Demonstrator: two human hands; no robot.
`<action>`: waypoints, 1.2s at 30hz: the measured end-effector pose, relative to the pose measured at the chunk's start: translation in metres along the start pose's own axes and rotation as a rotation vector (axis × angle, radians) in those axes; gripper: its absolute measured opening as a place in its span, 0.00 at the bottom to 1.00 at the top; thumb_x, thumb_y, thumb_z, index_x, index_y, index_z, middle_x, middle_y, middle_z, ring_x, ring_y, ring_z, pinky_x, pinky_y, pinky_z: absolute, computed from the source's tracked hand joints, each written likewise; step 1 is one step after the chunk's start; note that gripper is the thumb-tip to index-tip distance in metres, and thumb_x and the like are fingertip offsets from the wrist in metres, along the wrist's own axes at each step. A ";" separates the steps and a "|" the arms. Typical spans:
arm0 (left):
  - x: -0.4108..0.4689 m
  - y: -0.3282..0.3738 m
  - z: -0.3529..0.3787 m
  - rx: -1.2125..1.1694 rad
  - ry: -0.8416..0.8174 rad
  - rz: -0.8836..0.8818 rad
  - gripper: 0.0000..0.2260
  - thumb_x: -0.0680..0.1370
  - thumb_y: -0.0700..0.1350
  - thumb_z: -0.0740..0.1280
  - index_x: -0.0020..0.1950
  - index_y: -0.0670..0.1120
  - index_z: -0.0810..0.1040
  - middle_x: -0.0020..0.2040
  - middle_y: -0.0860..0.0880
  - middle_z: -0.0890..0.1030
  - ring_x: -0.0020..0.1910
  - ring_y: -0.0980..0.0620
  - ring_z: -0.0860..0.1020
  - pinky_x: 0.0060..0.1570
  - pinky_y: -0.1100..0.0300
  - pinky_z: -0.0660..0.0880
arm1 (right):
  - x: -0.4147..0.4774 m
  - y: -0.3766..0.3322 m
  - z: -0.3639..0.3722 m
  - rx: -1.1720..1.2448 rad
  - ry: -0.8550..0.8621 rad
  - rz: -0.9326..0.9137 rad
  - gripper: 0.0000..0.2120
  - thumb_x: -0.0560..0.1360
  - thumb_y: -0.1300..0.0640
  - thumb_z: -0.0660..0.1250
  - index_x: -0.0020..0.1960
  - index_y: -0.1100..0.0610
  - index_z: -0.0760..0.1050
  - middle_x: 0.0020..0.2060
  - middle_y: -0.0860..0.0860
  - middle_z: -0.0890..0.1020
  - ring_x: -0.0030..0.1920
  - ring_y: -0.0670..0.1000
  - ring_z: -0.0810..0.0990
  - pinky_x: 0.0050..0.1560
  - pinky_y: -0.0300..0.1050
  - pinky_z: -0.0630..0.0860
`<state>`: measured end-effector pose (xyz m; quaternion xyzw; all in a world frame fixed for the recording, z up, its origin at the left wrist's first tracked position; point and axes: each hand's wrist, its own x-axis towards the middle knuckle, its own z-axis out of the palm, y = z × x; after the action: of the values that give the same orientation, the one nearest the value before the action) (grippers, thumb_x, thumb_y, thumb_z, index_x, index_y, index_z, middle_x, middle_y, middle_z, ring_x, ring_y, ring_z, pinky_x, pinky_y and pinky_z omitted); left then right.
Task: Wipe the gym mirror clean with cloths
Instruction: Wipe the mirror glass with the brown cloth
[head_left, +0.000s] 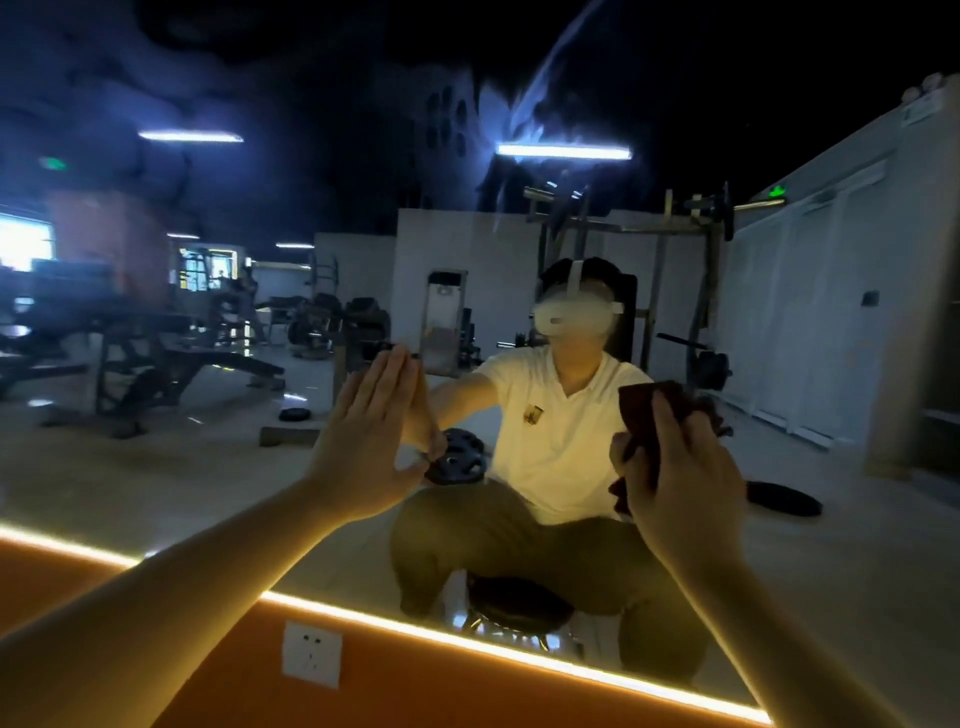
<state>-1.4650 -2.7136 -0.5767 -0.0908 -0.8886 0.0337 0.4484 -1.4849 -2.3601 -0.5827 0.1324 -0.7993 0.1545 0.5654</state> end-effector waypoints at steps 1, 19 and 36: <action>-0.007 -0.002 0.003 -0.003 0.013 -0.004 0.48 0.76 0.66 0.61 0.85 0.43 0.42 0.85 0.45 0.43 0.84 0.46 0.42 0.82 0.44 0.47 | -0.002 -0.013 0.008 0.012 0.013 -0.007 0.24 0.83 0.49 0.60 0.74 0.61 0.68 0.56 0.63 0.76 0.50 0.61 0.80 0.48 0.58 0.80; -0.005 -0.056 0.031 -0.127 0.317 0.098 0.31 0.83 0.52 0.58 0.82 0.37 0.57 0.83 0.35 0.54 0.83 0.36 0.53 0.79 0.34 0.54 | -0.059 -0.130 0.099 0.019 -0.111 -0.583 0.29 0.66 0.49 0.75 0.66 0.50 0.76 0.47 0.52 0.78 0.45 0.51 0.78 0.49 0.49 0.77; 0.048 -0.103 -0.005 -0.049 0.311 0.061 0.38 0.83 0.61 0.58 0.84 0.40 0.51 0.84 0.37 0.50 0.84 0.37 0.49 0.80 0.36 0.51 | 0.082 -0.127 0.044 -0.058 0.248 0.144 0.22 0.81 0.51 0.61 0.73 0.57 0.70 0.57 0.61 0.74 0.51 0.58 0.76 0.48 0.53 0.78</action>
<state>-1.5025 -2.8057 -0.5212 -0.1328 -0.8057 0.0113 0.5772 -1.5006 -2.4973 -0.5070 0.0383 -0.7347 0.1867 0.6511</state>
